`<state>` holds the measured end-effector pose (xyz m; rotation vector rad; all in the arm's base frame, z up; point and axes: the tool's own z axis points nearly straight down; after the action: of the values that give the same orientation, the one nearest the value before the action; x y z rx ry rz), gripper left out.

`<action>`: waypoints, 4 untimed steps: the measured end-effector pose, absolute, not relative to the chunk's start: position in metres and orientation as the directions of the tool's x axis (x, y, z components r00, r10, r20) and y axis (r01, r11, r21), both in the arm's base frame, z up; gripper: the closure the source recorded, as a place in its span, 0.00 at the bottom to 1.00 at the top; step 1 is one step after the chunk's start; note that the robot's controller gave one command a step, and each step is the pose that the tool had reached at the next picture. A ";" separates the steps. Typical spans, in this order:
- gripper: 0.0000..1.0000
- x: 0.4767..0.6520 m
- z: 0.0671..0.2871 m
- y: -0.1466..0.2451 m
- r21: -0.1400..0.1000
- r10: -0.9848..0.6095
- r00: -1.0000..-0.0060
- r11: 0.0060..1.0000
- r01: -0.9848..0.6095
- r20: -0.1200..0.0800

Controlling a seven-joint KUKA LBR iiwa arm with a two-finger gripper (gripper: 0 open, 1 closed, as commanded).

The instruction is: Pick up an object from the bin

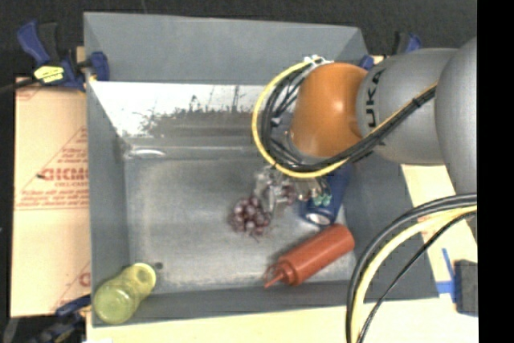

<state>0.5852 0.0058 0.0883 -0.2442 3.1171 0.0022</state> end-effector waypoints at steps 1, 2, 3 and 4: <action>1.00 0.585 0.088 0.006 0.001 -0.155 -0.988 0.988 -0.155 -0.015; 0.00 0.581 0.091 0.005 -0.001 -0.167 -0.986 0.986 -0.167 -0.016; 0.00 0.581 0.090 0.005 0.000 -0.166 -0.986 0.986 -0.166 -0.016; 1.00 0.572 0.071 -0.001 0.002 -0.073 -0.997 0.997 -0.073 -0.017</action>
Offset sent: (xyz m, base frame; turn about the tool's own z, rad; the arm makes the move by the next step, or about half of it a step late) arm -0.0048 0.0008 0.0015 -0.0152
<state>0.5720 -0.0006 0.0710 -0.1146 3.1221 0.0035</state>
